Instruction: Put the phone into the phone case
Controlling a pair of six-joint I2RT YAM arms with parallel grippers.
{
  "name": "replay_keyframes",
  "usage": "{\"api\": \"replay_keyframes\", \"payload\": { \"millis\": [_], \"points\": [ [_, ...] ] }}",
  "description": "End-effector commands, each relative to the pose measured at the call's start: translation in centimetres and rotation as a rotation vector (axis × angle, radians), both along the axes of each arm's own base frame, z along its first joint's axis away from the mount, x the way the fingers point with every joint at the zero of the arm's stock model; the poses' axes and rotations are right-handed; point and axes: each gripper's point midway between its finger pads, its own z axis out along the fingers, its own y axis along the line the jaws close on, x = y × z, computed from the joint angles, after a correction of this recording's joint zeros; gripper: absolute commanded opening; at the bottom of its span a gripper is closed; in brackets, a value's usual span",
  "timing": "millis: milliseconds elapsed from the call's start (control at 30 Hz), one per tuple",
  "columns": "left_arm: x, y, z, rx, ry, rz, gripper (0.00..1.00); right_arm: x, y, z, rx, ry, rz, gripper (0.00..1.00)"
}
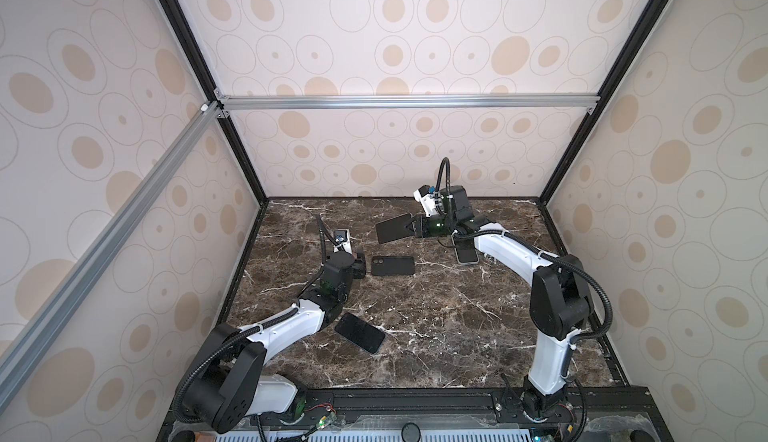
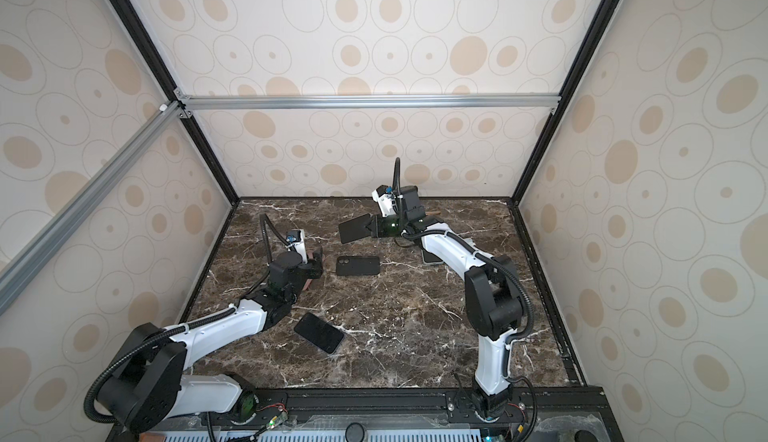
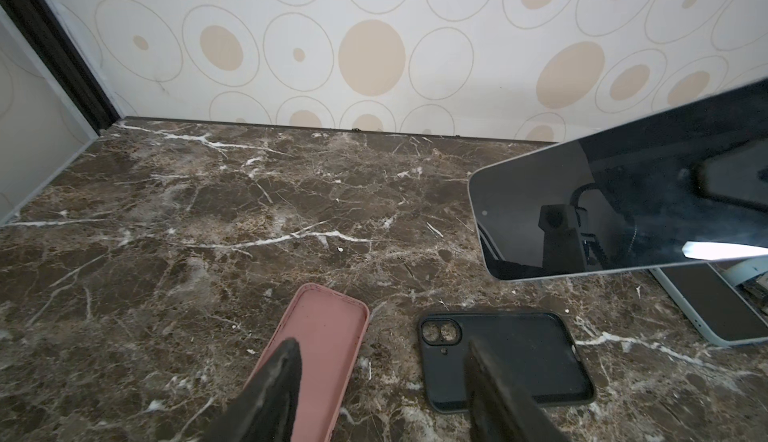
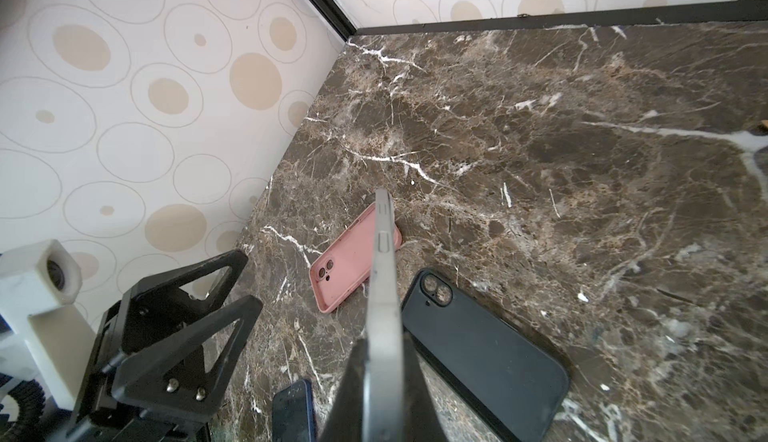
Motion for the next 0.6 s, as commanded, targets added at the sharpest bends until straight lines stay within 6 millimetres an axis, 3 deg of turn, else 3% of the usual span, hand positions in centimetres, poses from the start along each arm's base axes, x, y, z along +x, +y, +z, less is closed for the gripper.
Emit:
{"api": "replay_keyframes", "payload": {
  "millis": [0, 400, 567],
  "points": [
    [1.1, -0.4, 1.2, -0.045, -0.041, 0.001, 0.61, 0.3, 0.3, 1.2, 0.002, -0.040, 0.036, 0.00],
    [1.9, -0.7, -1.3, -0.035, 0.025, -0.002, 0.60, 0.4, -0.6, -0.3, -0.091, 0.008, 0.018, 0.00],
    [2.7, -1.0, -1.1, -0.040, 0.039, 0.011, 0.59, 0.2, -1.6, -0.1, -0.139, 0.035, -0.023, 0.00]
  ]
}}
